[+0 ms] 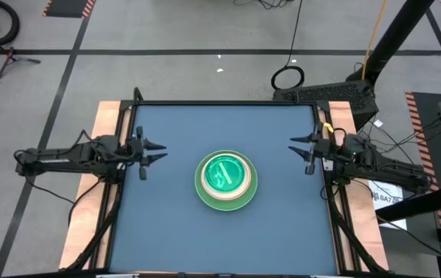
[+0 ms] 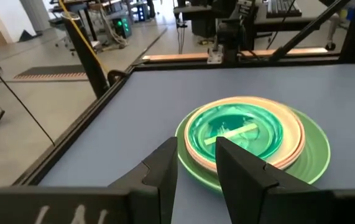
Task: Stack plastic plates
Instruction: Return to Home Position
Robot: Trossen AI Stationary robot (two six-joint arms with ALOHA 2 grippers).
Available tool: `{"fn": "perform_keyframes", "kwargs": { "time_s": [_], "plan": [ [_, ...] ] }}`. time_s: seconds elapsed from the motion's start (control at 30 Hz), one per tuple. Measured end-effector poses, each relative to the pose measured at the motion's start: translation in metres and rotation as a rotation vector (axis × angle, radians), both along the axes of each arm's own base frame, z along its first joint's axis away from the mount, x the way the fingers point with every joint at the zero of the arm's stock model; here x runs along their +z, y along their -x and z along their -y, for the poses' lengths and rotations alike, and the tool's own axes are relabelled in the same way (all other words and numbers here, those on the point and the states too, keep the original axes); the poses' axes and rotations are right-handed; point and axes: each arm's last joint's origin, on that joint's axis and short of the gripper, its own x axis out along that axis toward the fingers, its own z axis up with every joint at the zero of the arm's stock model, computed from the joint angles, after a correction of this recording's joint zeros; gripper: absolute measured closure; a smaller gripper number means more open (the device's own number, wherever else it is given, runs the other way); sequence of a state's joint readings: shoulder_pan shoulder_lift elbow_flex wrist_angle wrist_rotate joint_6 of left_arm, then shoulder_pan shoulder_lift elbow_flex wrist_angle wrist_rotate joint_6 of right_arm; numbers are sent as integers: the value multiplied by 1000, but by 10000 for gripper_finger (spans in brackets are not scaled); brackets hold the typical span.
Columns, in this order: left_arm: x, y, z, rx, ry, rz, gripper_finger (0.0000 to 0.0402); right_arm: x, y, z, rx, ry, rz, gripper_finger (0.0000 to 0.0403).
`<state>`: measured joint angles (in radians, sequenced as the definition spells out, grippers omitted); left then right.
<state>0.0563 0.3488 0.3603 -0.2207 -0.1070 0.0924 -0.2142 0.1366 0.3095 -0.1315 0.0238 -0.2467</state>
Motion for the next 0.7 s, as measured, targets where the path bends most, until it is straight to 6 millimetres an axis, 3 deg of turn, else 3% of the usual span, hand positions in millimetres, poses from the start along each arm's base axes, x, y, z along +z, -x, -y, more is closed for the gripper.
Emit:
{"fn": "perform_keyframes", "kwargs": {
  "time_s": [0.23,0.53,0.7],
  "plan": [
    [-22,2,0,11,14,17,286,-14,9,-1,-29,17,63,280],
    [-54,-2,-1,22,47,72,286,-28,4,0,-35,-32,30,280],
    [-60,-2,-1,23,49,73,286,-33,3,0,-37,-59,22,280]
  ]
}}
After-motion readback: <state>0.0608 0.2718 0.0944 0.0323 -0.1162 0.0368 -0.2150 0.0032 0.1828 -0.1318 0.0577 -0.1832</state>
